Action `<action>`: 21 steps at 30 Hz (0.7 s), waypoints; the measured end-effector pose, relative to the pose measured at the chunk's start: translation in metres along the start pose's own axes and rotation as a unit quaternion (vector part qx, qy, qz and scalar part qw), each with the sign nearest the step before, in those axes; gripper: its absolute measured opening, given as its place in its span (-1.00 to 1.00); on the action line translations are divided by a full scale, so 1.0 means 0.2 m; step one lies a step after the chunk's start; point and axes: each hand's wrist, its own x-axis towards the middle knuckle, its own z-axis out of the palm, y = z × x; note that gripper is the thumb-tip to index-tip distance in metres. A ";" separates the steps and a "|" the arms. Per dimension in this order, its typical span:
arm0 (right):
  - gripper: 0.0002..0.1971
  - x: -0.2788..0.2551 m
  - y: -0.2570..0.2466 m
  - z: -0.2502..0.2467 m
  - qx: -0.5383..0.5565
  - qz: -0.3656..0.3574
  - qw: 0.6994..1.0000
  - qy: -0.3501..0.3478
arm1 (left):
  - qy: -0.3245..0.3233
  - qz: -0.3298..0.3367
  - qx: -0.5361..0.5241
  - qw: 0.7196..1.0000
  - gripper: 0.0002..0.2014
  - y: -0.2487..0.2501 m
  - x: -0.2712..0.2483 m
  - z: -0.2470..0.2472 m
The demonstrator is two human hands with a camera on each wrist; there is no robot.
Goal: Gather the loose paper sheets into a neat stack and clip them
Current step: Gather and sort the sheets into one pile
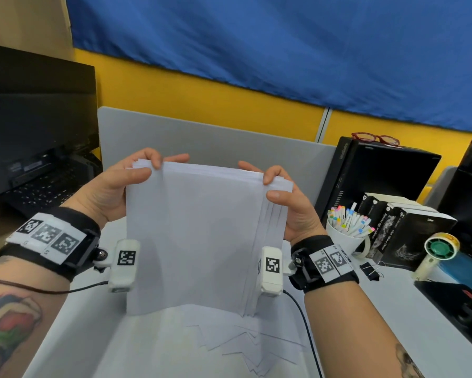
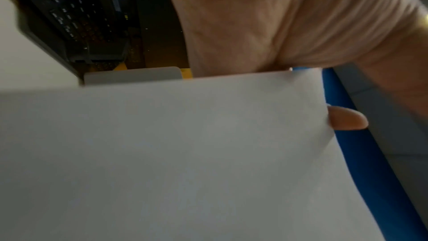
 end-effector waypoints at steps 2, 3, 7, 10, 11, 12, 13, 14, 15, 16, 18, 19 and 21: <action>-0.62 -0.01 0.01 -0.01 0.004 -0.012 0.999 0.040 | 0.062 0.030 0.014 0.998 -0.51 -0.02 0.00 0.02; -0.56 -0.01 0.01 -0.02 -0.007 -0.009 0.998 0.063 | 0.091 0.045 0.020 0.995 -0.42 -0.03 0.01 0.01; -0.21 -0.08 0.11 -0.02 -0.120 0.024 0.978 0.171 | 0.176 0.065 0.019 0.982 -0.08 -0.14 -0.01 0.02; -0.20 -0.17 0.26 0.00 -0.126 0.039 0.961 0.243 | 0.190 0.017 -0.012 0.981 -0.14 -0.32 -0.08 0.06; -0.26 -0.20 0.31 0.02 -0.119 0.043 0.960 0.249 | 0.188 0.005 -0.001 0.982 -0.10 -0.37 -0.09 0.08; -0.36 -0.22 0.34 0.03 -0.115 0.045 0.961 0.247 | 0.189 -0.003 0.011 0.982 -0.05 -0.40 -0.11 0.10; -0.46 -0.22 0.36 0.05 -0.120 0.045 0.962 0.243 | 0.191 -0.006 0.019 0.981 -0.02 -0.41 -0.11 0.12; -0.51 -0.22 0.37 0.06 -0.130 0.042 0.961 0.241 | 0.192 -0.007 0.024 0.981 -0.01 -0.41 -0.12 0.13; -0.51 -0.22 0.37 0.07 -0.139 0.037 0.959 0.244 | 0.188 -0.007 0.027 0.982 -0.02 -0.40 -0.12 0.13; -0.49 -0.21 0.36 0.06 -0.141 0.030 0.956 0.255 | 0.184 -0.007 0.034 0.982 -0.04 -0.39 -0.12 0.13; -0.45 -0.21 0.34 0.06 -0.136 0.014 0.951 0.278 | 0.183 0.000 0.046 0.982 -0.08 -0.39 -0.12 0.13; -0.44 -0.20 0.33 0.06 -0.136 0.012 0.949 0.284 | 0.185 0.003 0.046 0.982 -0.11 -0.40 -0.13 0.13; -0.43 -0.20 0.33 0.08 -0.140 0.023 0.947 0.289 | 0.182 0.001 0.050 0.982 -0.20 -0.42 -0.14 0.14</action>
